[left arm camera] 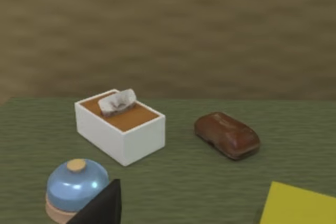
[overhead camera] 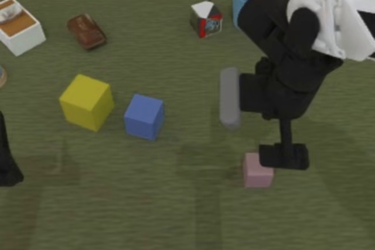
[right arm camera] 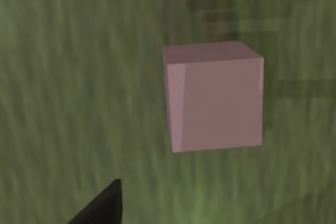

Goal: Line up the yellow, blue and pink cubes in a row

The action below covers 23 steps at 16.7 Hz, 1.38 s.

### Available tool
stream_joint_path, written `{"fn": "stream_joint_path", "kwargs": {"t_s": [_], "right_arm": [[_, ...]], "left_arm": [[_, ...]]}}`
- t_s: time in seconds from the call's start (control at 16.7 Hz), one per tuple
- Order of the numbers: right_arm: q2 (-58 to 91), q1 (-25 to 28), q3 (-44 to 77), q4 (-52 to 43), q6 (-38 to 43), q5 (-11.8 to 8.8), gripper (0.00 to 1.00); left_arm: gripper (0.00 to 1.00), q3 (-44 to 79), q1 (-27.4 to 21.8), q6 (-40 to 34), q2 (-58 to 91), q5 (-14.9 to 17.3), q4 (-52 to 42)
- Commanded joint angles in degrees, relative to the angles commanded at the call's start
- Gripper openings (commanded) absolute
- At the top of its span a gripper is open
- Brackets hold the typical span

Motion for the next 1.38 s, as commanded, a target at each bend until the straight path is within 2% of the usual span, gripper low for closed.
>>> {"fn": "stream_joint_path", "kwargs": {"t_s": [0.3, 0.72, 1.08, 1.38], "right_arm": [[-18.63, -7.15, -13.02, 11.46, 7.62, -1.32, 1.0], [-58.96, -20.53, -43.56, 32.28, 26.19, -2.36, 1.0], [-88.34, -28.99, -67.75, 47.9, 41.48, -1.0, 1.0], [-103.44, -32.6, -79.59, 57.0, 49.87, 0.86, 1.0]], "left_arm": [[1.0, 18.59, -4.55, -1.51, 20.88, 0.06, -12.07], [1.0, 53.91, -13.4, -3.66, 65.73, 0.15, -37.26], [1.0, 83.04, -20.27, -5.48, 101.36, 0.17, -56.45], [1.0, 99.68, -23.84, -6.69, 119.51, 0.24, -65.16]]}}
